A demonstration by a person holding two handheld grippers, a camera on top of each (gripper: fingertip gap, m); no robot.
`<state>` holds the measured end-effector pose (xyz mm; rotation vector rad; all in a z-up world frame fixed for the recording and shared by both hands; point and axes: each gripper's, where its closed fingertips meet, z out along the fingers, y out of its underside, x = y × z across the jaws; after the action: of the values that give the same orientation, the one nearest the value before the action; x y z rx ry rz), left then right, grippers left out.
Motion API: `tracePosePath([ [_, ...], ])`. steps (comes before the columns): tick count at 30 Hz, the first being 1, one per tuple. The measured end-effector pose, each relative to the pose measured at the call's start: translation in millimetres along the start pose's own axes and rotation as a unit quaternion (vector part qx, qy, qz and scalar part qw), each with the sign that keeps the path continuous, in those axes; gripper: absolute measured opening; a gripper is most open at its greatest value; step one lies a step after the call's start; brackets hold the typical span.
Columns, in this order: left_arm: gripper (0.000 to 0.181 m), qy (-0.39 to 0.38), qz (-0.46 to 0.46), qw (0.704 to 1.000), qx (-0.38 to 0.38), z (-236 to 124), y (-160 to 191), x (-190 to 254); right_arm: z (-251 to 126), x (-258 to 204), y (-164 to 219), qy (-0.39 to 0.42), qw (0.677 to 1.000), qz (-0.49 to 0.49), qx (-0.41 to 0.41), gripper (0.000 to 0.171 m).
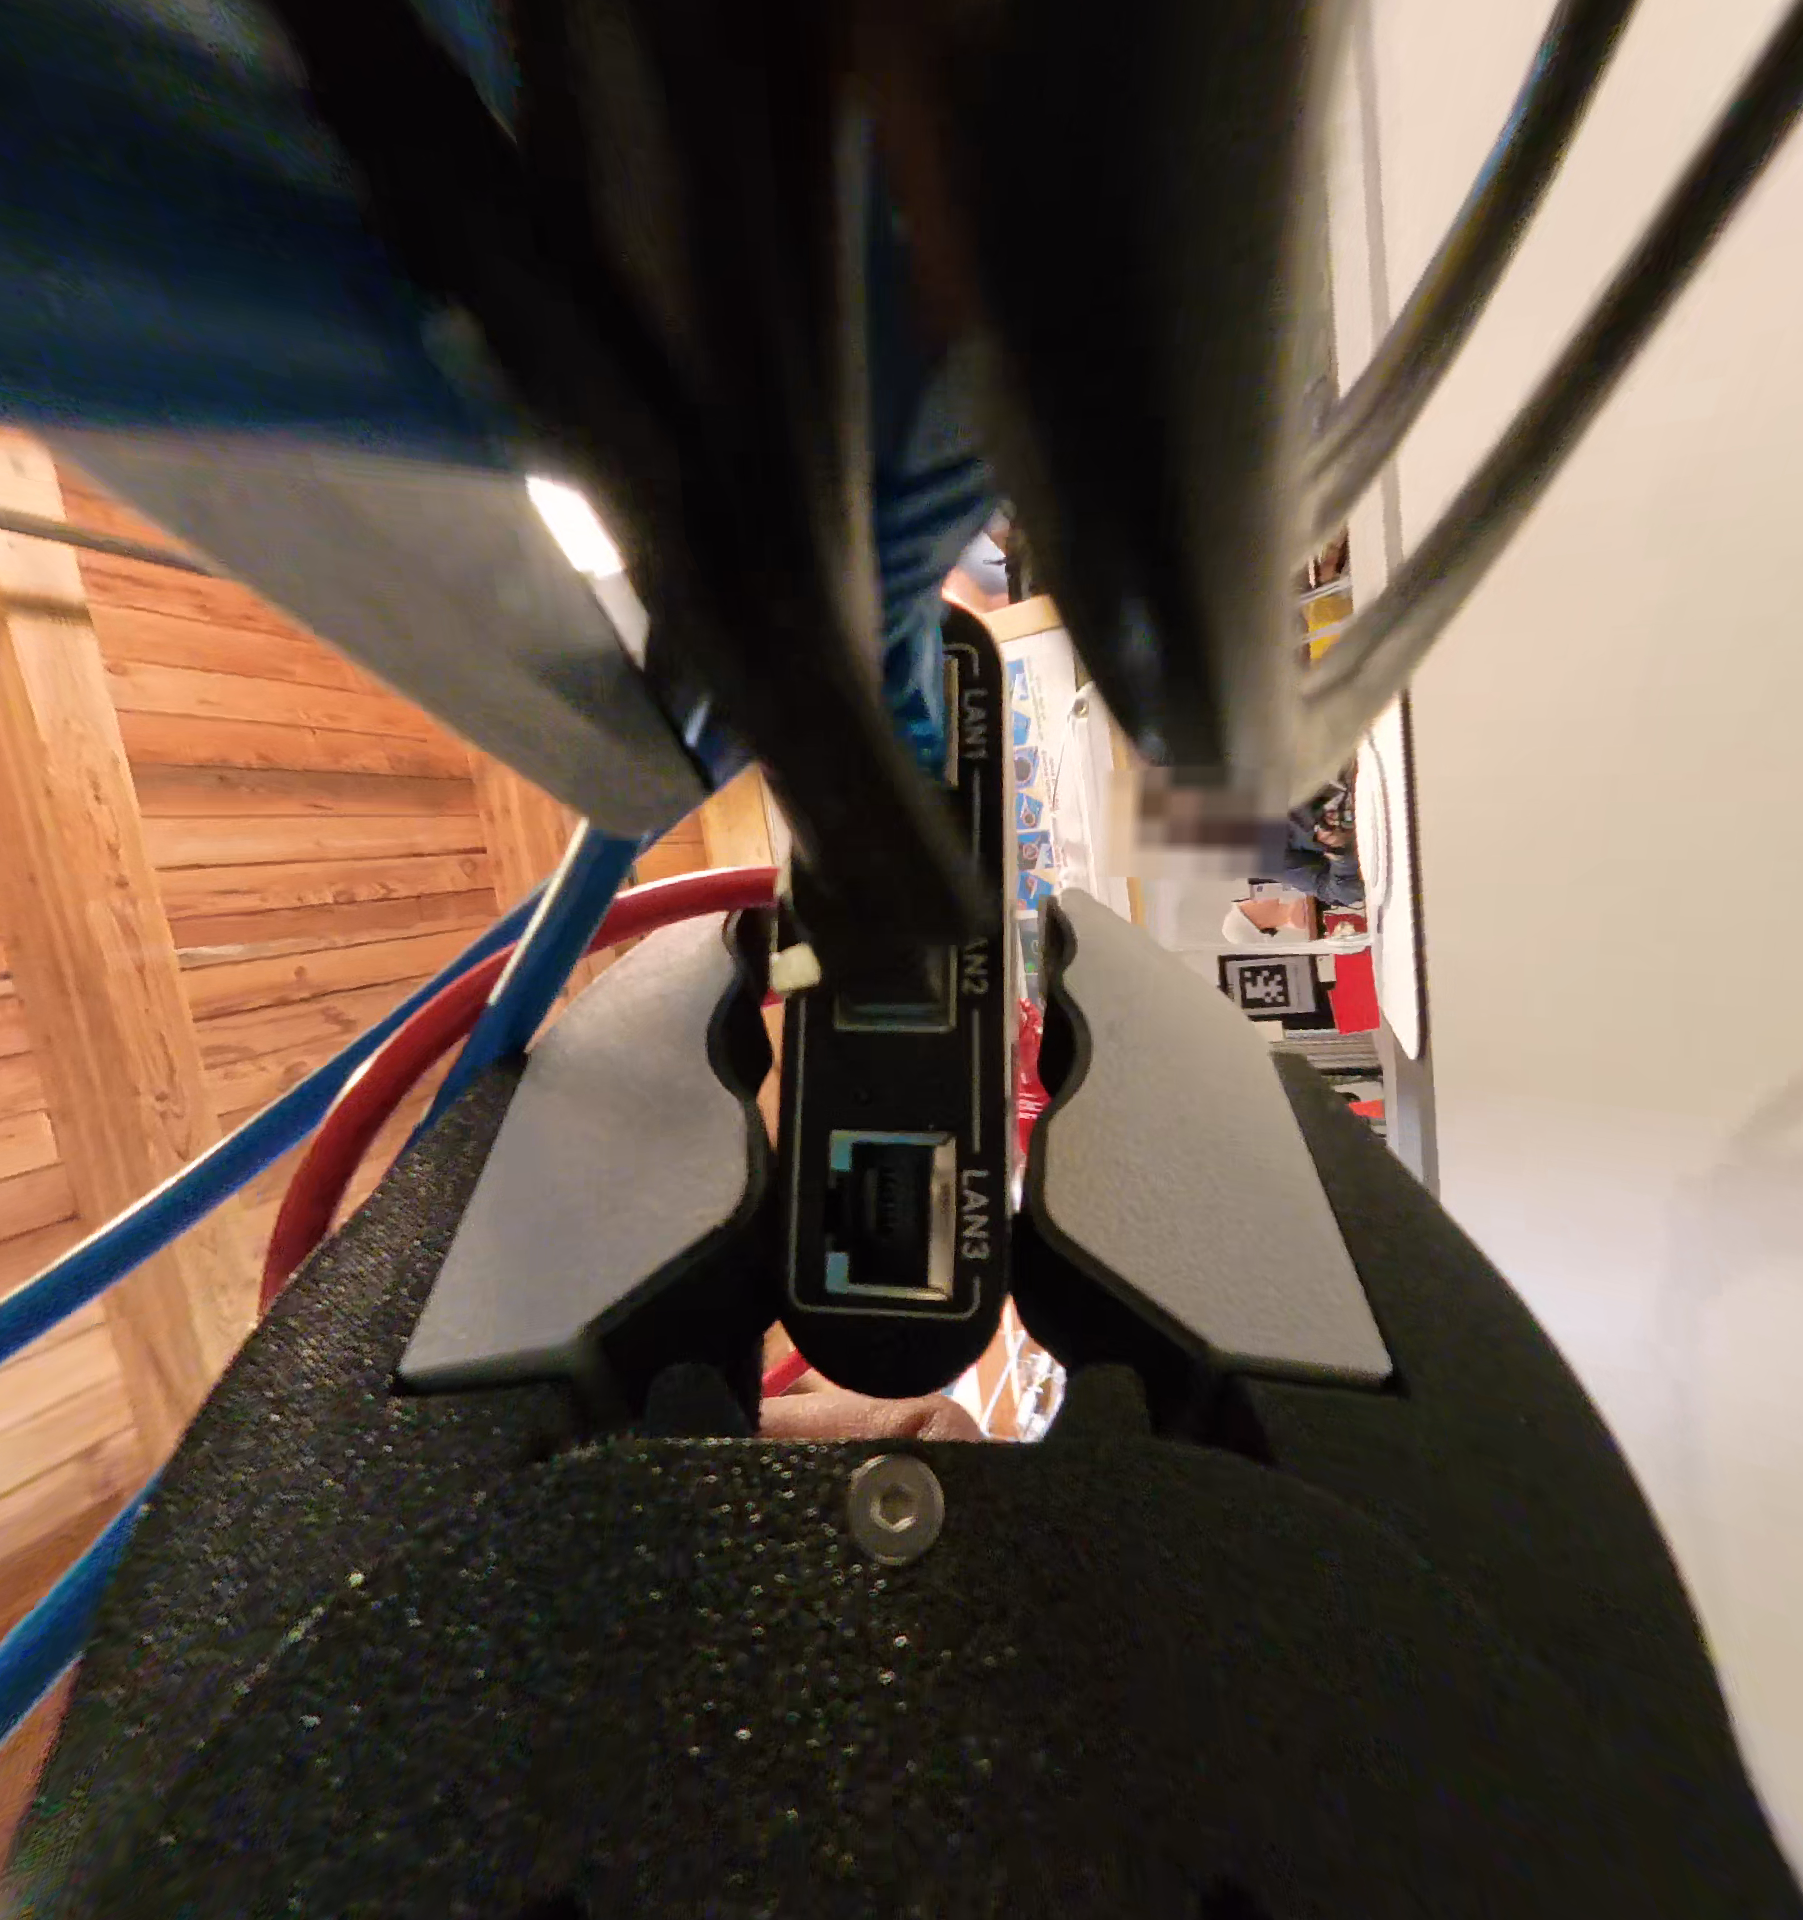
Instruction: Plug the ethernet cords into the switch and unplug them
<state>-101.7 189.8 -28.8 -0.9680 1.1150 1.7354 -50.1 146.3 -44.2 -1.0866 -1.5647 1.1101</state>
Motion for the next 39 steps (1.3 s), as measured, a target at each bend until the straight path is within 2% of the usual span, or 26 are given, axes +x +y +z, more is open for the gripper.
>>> tracePosePath([
  [1, 0.050, 0.001, 0.004, 1.000, 0.005, -0.2, -3.5, 1.3, 0.7, 0.4, 0.5, 0.010, 1.000, -0.017, -0.003, 0.041],
  [3, 0.050, 0.010, -0.007, 1.000, 0.006, 0.2, -6.7, 5.2, 1.0, -4.8, 0.0, 0.015, 0.998, -0.055, -0.002, 0.023],
  [6, 0.050, 0.027, -0.053, 0.998, 0.010, 1.4, -5.5, 8.2, 0.2, -4.1, -5.2, 0.041, 0.995, -0.089, 0.008, 0.019],
  [10, 0.050, 0.031, -0.060, 0.998, 0.014, 0.4, -5.0, 7.5, -1.4, -4.8, -7.0, 0.037, 0.995, -0.092, 0.014, 0.012],
  [17, 0.049, 0.042, -0.061, 0.997, 0.019, 0.3, -4.5, 10.5, -8.8, -6.6, -13.9, 0.031, 0.992, -0.111, 0.043, 0.009],
  [21, 0.049, 0.031, -0.065, 0.997, 0.022, -0.1, 0.2, 4.5, -22.7, -12.2, -22.2, -0.003, 0.988, -0.129, 0.080, 0.007],
  [27, 0.048, -0.008, -0.079, 0.997, -0.011, -0.3, 23.4, -14.8, -33.8, -3.5, -27.0, -0.023, 0.993, -0.064, 0.100, 0.007],
  [31, 0.048, -0.019, -0.084, 0.996, -0.024, -2.1, 36.1, -18.1, -32.5, -3.2, -21.7, -0.048, 0.994, -0.031, 0.094, 0.005],
  [36, 0.048, -0.036, -0.101, 0.993, -0.047, -2.3, 61.6, -27.5, -34.5, -13.0, 6.9, -0.088, 0.992, -0.086, 0.039, 0.000],
  [39, 0.048, -0.051, -0.089, 0.994, -0.030, -8.1, 60.7, -32.9, -30.4, 7.1, 14.7, -0.049, 0.998, -0.049, 0.014, 0.005],
])
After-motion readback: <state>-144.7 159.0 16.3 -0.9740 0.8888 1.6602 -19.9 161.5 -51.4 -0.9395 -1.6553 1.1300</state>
